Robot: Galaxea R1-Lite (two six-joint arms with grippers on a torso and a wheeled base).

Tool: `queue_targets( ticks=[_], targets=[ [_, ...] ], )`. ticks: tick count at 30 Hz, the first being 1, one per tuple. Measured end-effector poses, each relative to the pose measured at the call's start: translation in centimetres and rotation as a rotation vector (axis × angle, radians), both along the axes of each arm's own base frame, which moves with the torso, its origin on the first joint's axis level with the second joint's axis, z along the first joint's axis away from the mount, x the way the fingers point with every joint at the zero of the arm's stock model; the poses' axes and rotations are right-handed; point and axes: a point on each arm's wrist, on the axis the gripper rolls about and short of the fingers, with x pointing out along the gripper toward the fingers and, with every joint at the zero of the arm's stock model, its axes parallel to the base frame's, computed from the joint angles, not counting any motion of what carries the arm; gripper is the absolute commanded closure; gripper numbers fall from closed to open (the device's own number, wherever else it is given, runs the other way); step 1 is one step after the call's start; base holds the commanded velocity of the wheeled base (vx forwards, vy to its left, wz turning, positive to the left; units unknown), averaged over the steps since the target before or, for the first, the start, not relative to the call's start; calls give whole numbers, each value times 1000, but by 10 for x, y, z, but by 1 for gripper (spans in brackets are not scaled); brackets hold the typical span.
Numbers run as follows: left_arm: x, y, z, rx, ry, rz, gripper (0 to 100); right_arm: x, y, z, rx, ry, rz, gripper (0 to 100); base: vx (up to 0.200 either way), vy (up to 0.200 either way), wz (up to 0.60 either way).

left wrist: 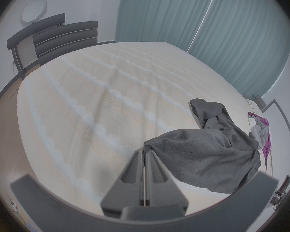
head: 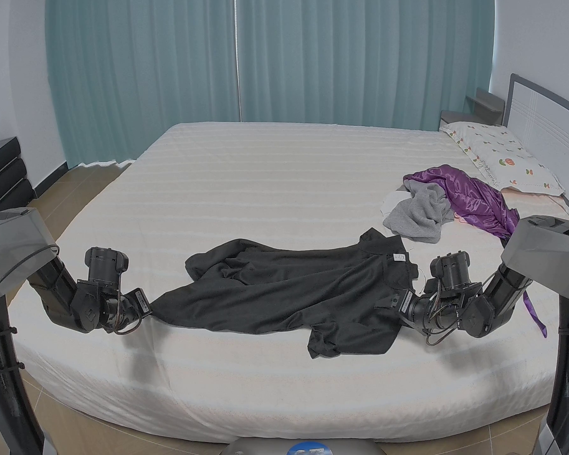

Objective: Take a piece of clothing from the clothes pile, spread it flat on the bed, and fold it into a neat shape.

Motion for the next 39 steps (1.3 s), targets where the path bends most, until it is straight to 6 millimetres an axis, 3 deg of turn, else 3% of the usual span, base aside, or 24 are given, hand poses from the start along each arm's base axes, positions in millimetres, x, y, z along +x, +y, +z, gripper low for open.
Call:
queue_targets(
  ticks=[7,19,20,27,39],
  targets=[
    [0,0,0,0,0,1,100,9,6,-4,-8,30,3,100,0,0,0],
    [1,0,0,0,-1,1,100,47,12,24,50,-90,-47,100,0,0,0],
    [1,0,0,0,-2,1,100,48,12,25,47,-89,-48,0,0,0,0],
    [2,0,0,0,-6,2,100,47,11,24,29,-84,-39,0,0,0,0],
    [1,0,0,0,-4,1,100,16,5,-3,-62,19,36,0,0,0,0]
  ],
)
